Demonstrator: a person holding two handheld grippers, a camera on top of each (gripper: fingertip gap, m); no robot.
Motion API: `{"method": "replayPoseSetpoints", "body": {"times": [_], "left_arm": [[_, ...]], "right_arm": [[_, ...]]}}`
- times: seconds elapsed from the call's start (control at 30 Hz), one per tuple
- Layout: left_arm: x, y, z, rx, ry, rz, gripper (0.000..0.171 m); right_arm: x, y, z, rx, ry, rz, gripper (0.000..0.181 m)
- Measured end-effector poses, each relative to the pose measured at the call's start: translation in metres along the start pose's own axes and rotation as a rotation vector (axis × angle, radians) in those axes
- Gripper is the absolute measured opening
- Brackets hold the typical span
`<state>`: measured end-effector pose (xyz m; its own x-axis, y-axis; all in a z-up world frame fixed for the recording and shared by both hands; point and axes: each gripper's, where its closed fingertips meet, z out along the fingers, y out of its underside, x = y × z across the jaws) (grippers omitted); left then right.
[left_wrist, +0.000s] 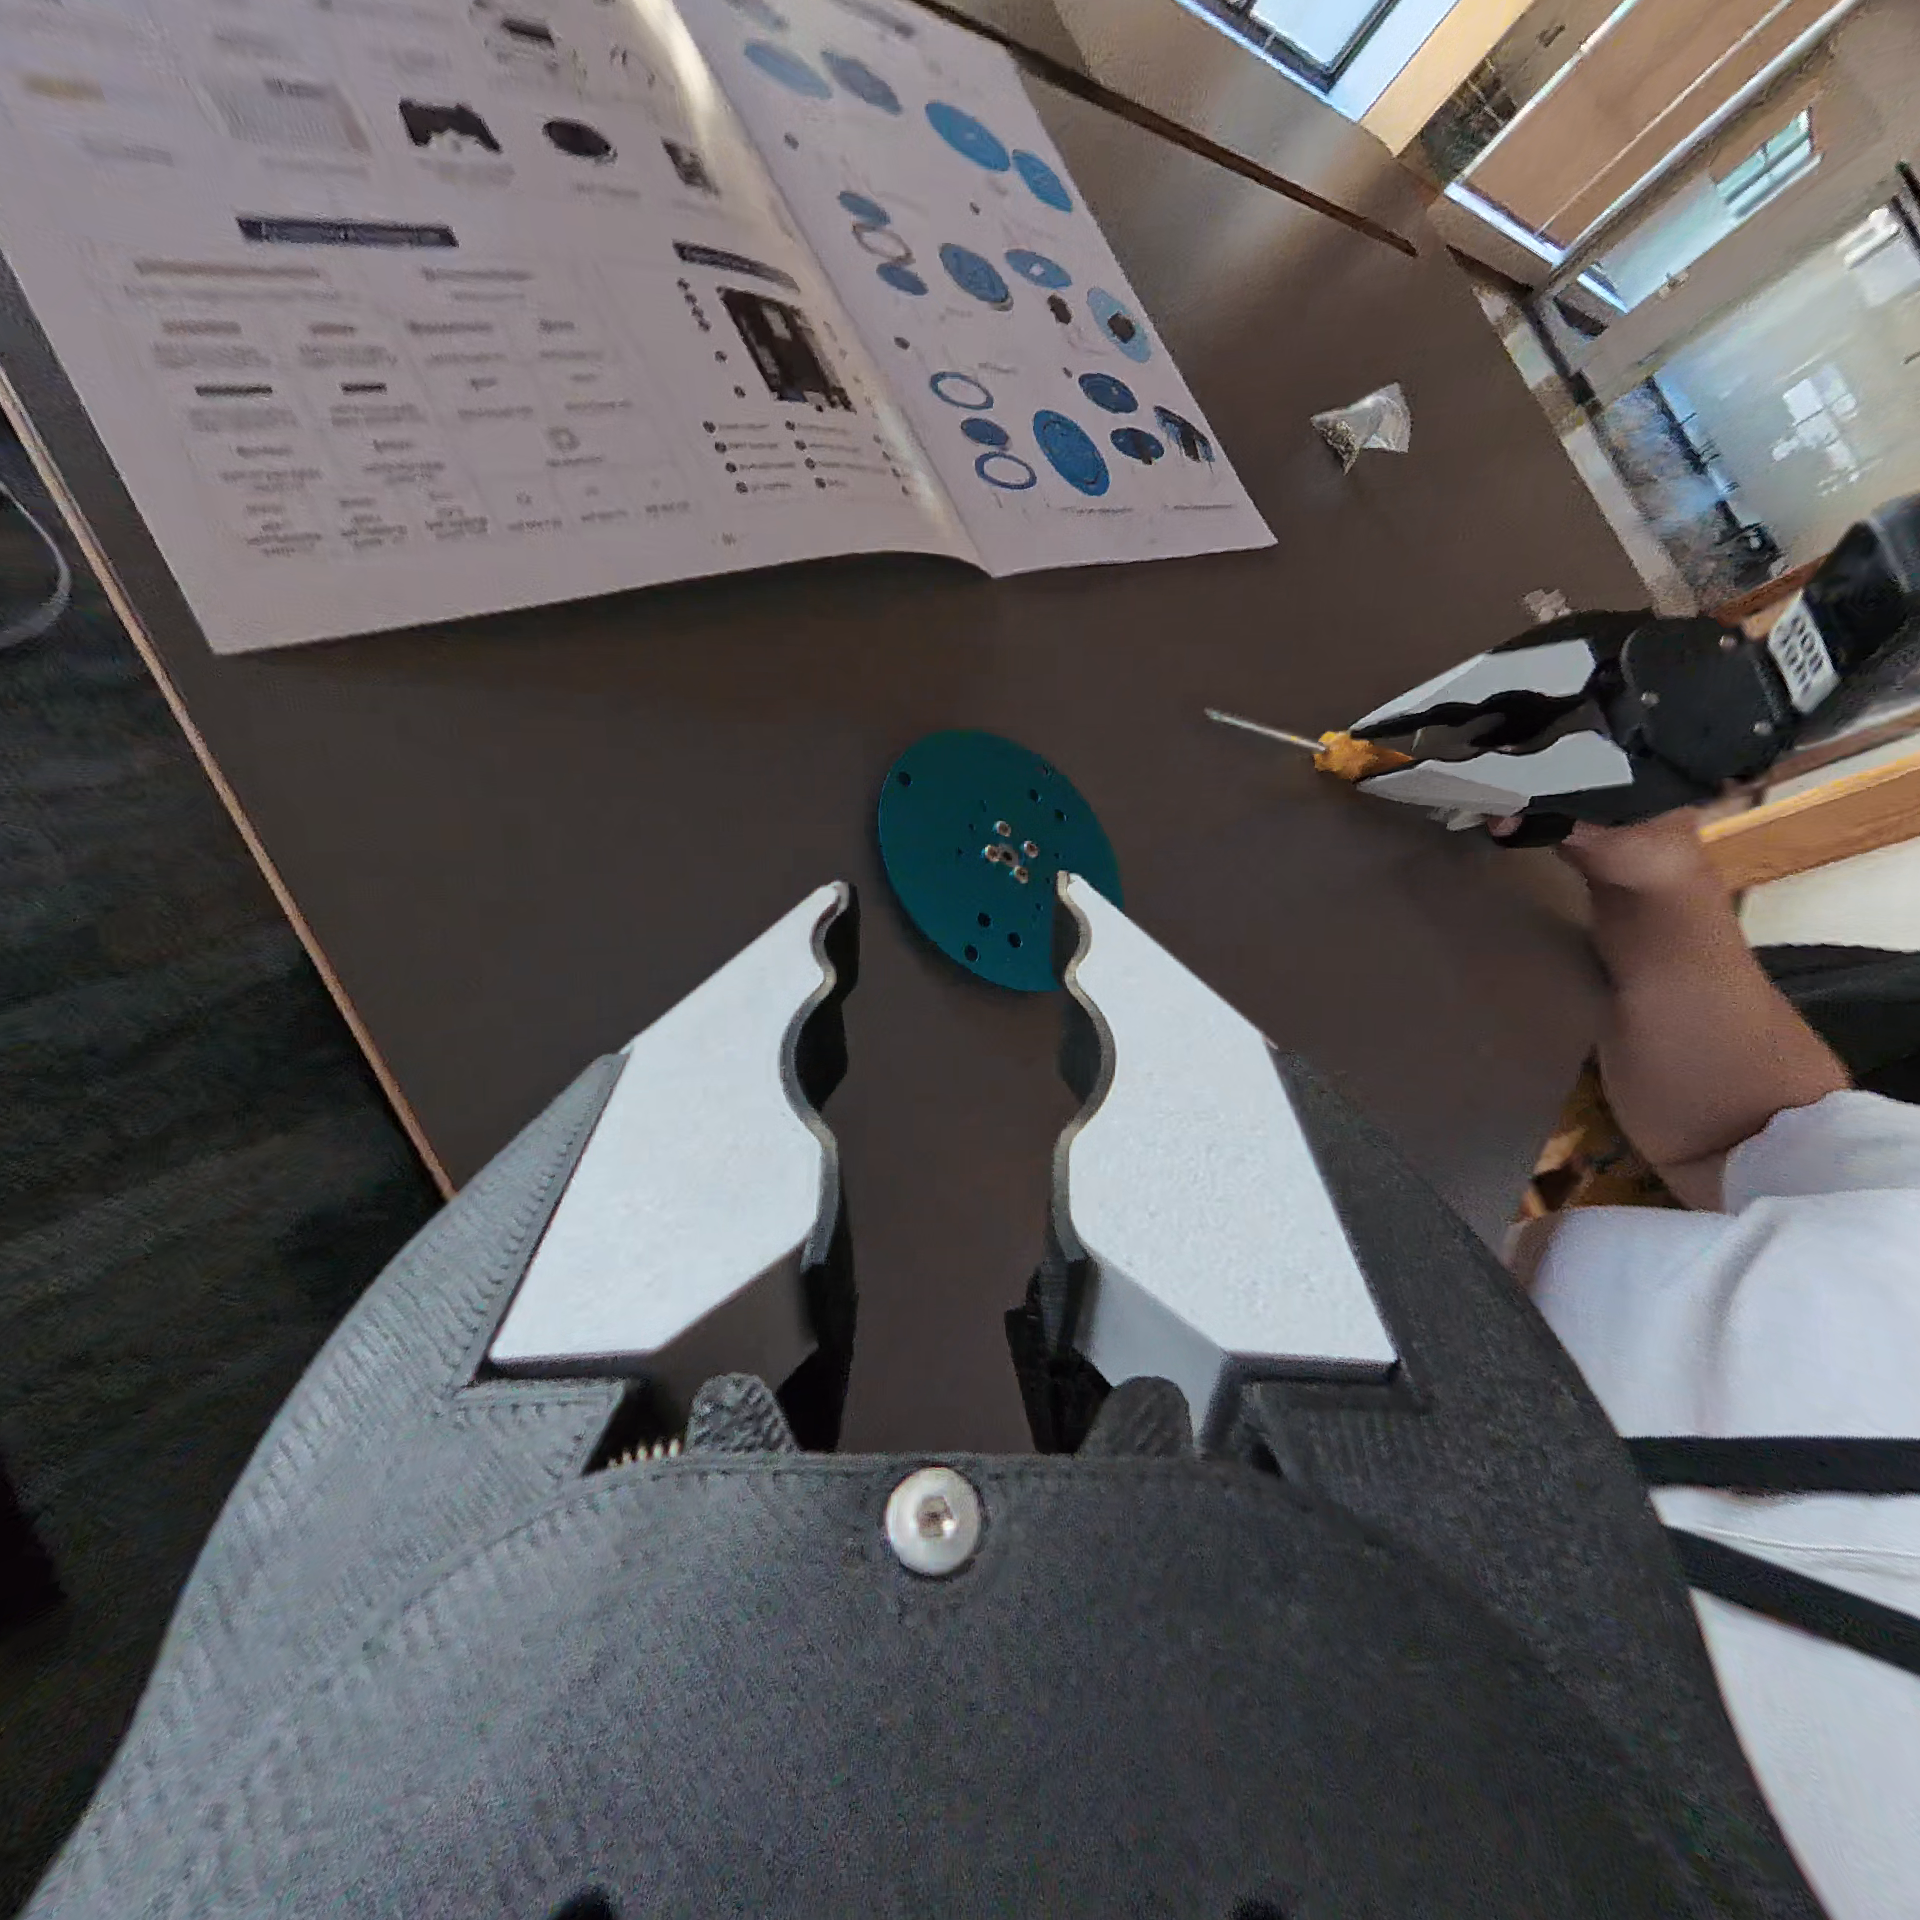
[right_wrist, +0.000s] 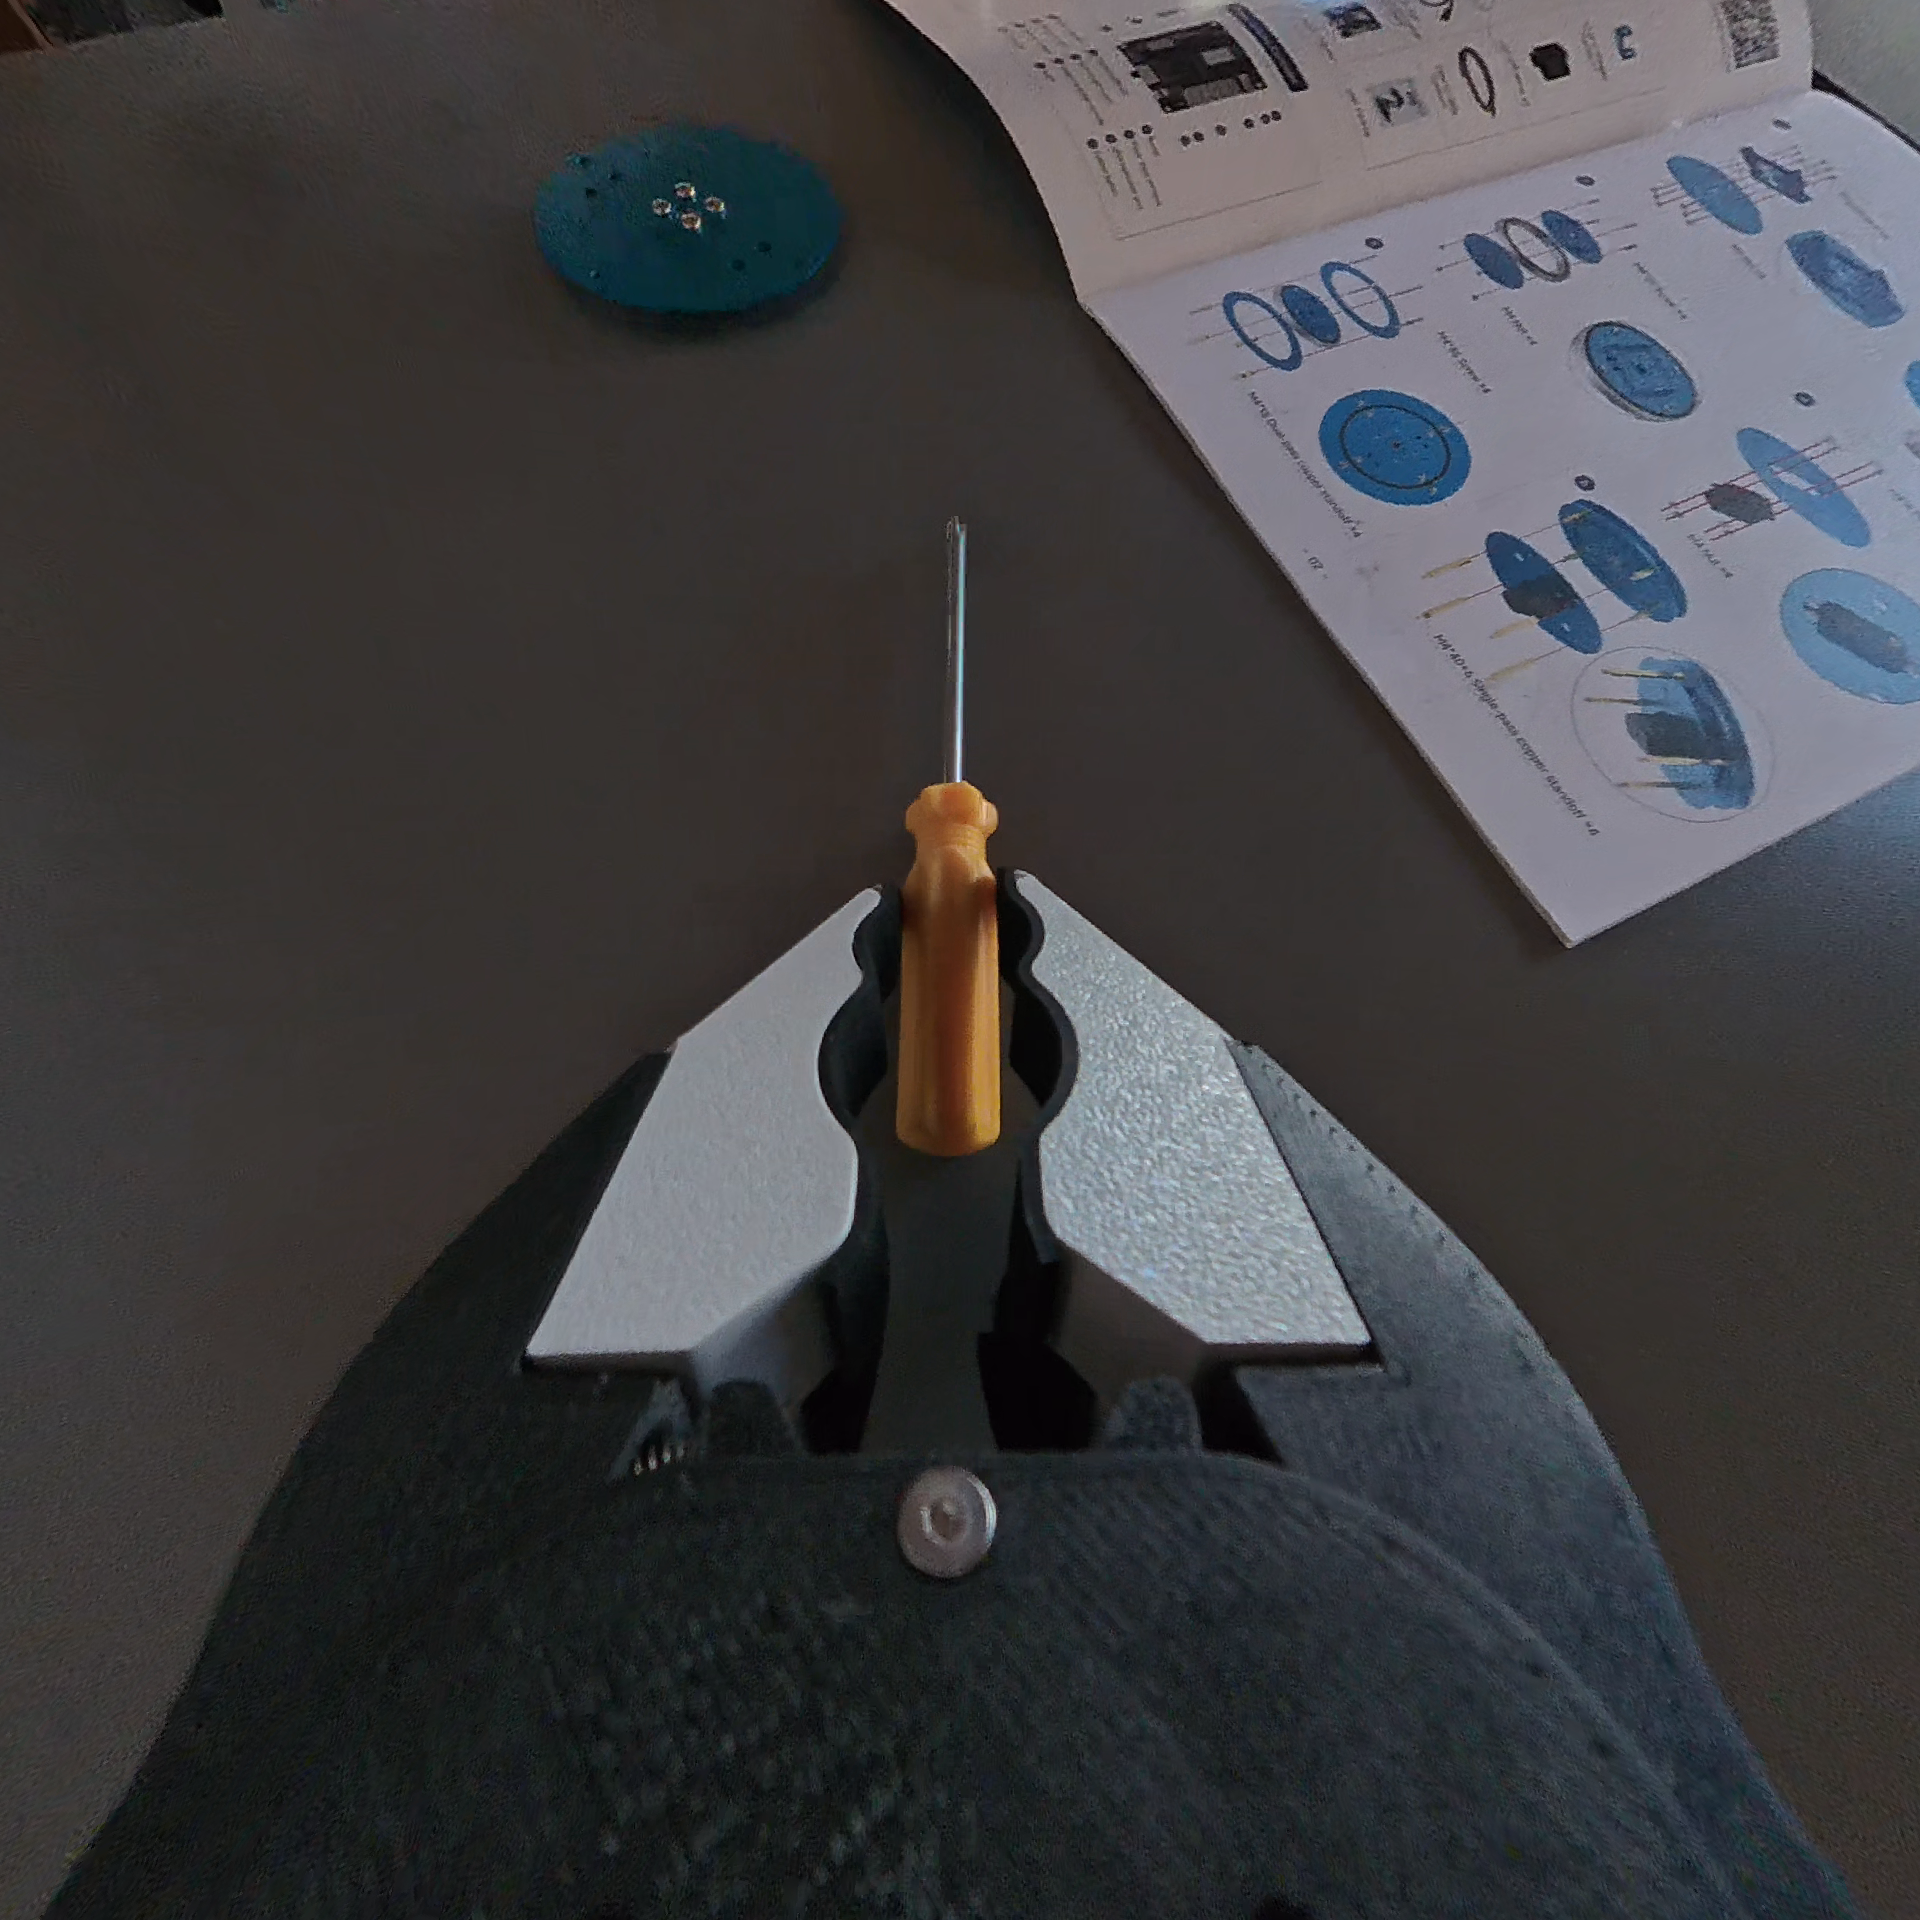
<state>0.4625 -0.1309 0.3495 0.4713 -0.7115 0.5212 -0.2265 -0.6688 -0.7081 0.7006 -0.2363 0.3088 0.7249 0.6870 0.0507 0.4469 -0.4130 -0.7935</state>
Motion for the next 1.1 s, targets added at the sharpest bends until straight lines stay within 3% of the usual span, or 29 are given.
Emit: {"method": "replayPoseSetpoints", "body": {"times": [0.13, 0.23, 0.43, 0.53, 0.77, 0.93, 1.1], "left_arm": [[0.008, 0.012, 0.001, 0.046, -0.068, 0.209, 0.048], [0.025, 0.017, 0.011, 0.050, -0.026, 0.317, 0.054], [0.015, 0.030, 0.041, -0.105, -0.127, 0.540, 0.090], [0.007, 0.029, 0.052, -0.143, -0.194, 0.624, 0.096], [0.013, 0.035, 0.065, -0.187, -0.205, 0.607, 0.093], [0.008, 0.030, 0.066, -0.156, -0.242, 0.551, 0.088], [0.022, 0.014, 0.053, -0.096, -0.294, 0.531, 0.093]], "right_arm": [[0.001, 0.000, 0.000, 0.000, 0.020, -0.030, 0.019], [0.002, 0.000, 0.000, 0.001, 0.028, -0.050, 0.021], [0.001, -0.005, -0.004, 0.042, 0.021, -0.066, 0.039], [0.003, -0.009, -0.010, 0.087, 0.014, -0.119, 0.058], [-0.011, -0.009, -0.023, 0.148, -0.196, -0.151, 0.062], [-0.015, -0.008, -0.024, 0.152, -0.258, -0.176, 0.056], [-0.011, -0.018, -0.033, 0.236, -0.289, -0.126, 0.055]]}}
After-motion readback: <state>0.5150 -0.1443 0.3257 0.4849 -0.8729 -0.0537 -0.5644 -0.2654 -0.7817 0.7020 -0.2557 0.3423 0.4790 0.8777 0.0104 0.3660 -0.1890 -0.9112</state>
